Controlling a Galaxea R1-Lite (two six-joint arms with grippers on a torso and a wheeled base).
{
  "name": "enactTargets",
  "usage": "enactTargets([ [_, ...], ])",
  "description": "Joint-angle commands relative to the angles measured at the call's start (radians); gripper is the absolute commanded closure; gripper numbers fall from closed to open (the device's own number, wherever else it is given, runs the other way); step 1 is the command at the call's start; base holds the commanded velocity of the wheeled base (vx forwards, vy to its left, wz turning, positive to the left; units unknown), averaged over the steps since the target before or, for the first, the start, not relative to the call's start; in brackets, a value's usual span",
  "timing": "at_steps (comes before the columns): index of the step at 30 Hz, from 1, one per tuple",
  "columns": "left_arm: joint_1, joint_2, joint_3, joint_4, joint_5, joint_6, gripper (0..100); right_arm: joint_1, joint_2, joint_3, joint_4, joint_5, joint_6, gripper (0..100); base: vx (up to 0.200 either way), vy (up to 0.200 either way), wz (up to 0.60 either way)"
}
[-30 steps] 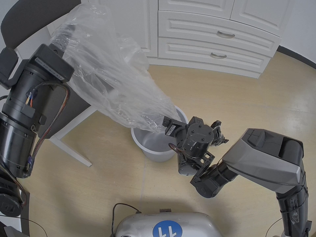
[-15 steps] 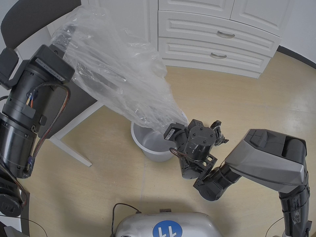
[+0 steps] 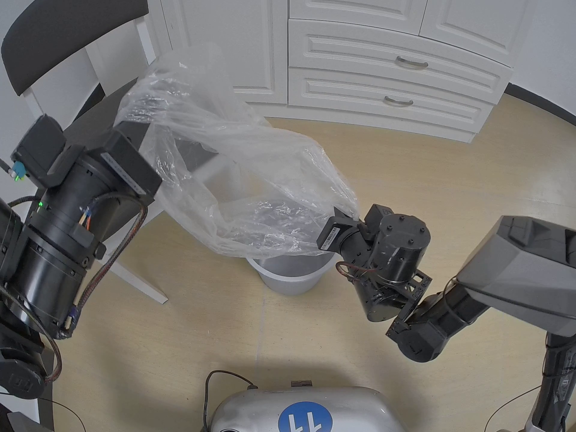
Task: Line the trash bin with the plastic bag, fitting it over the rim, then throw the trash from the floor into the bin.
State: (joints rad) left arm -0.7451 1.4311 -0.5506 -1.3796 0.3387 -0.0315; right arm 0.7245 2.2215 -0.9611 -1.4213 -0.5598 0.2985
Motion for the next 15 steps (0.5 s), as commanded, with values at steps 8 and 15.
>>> enactTargets([
  [8,0.041,0.009,0.051,0.077,-0.010,-0.001,100,-0.023,-0.358,0.157,0.271,0.021,-0.039,100,0.000,0.000,0.00],
  [15,0.067,0.066,0.089,0.076,-0.098,-0.013,100,-0.022,-0.457,0.245,0.305,0.021,-0.130,100,0.000,0.000,0.00],
])
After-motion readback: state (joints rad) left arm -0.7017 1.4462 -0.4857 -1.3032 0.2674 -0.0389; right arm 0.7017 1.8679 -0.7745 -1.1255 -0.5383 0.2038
